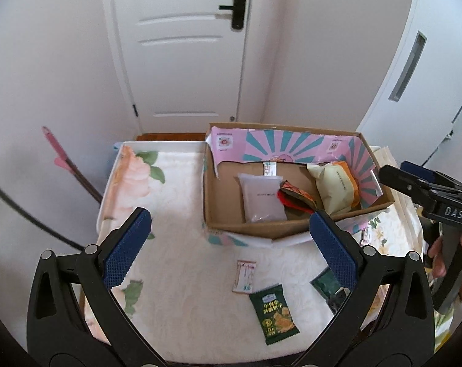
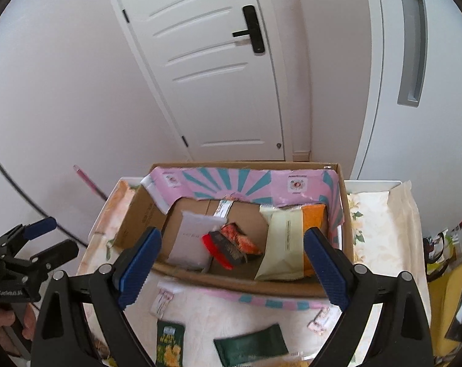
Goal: Organize snacks
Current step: 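Grasp the second white bar with the left tool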
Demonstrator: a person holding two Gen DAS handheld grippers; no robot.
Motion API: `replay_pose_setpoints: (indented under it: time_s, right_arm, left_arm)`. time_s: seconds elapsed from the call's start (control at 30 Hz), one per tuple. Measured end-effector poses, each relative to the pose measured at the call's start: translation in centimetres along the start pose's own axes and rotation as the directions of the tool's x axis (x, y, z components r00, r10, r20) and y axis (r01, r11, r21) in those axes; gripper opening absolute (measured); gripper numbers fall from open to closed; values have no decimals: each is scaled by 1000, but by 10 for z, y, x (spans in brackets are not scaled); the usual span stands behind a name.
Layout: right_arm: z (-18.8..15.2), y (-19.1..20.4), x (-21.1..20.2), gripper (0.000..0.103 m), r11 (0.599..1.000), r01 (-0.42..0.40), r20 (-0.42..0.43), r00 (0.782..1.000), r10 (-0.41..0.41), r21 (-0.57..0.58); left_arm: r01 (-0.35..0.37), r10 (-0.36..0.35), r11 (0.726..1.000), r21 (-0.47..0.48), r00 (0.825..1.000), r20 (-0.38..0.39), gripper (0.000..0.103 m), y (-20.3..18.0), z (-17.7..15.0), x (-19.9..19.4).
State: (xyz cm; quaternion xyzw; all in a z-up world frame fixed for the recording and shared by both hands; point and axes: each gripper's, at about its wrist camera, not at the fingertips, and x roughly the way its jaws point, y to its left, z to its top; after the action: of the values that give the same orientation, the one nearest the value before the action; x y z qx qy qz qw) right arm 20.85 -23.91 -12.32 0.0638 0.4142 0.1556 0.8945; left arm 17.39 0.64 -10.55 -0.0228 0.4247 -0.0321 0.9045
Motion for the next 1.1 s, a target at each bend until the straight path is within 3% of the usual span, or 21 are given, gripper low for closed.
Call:
replay_pose_setpoints:
  time_s: [0.23, 0.33, 0.5, 0.57, 0.8, 0.93, 1.1]
  right_arm:
    - [-21, 13, -28, 93, 997, 3, -2, 1000, -3, -72]
    - [-35, 21, -37, 93, 994, 51, 12, 999, -50, -101]
    - [-60, 33, -38, 93, 994, 55, -11, 998, -56, -91]
    - [-72, 38, -34, 93, 995, 73, -27, 997, -75, -70]
    - [-113, 62, -18, 93, 991, 131, -58, 990, -132, -27]
    - [-135, 74, -7, 93, 986, 163, -62, 985, -164, -19]
    - [-162, 81, 15, 93, 983, 185, -90, 979, -184, 2]
  left_arm:
    - [-5, 5, 1000, -11, 1000, -30, 103, -1, -27, -12]
    - [23, -22, 1000, 17, 998, -65, 103, 0, -39, -8]
    - [95, -87, 994, 53, 988, -125, 98, 9, -50, 8]
    - [134, -121, 989, 68, 978, -172, 90, 15, -54, 22]
    - [231, -197, 968, 97, 941, -275, 84, 21, -70, 63]
    - [259, -207, 958, 121, 921, -331, 79, 15, -83, 93]
    - [267, -196, 951, 154, 909, -368, 73, 7, -96, 122]
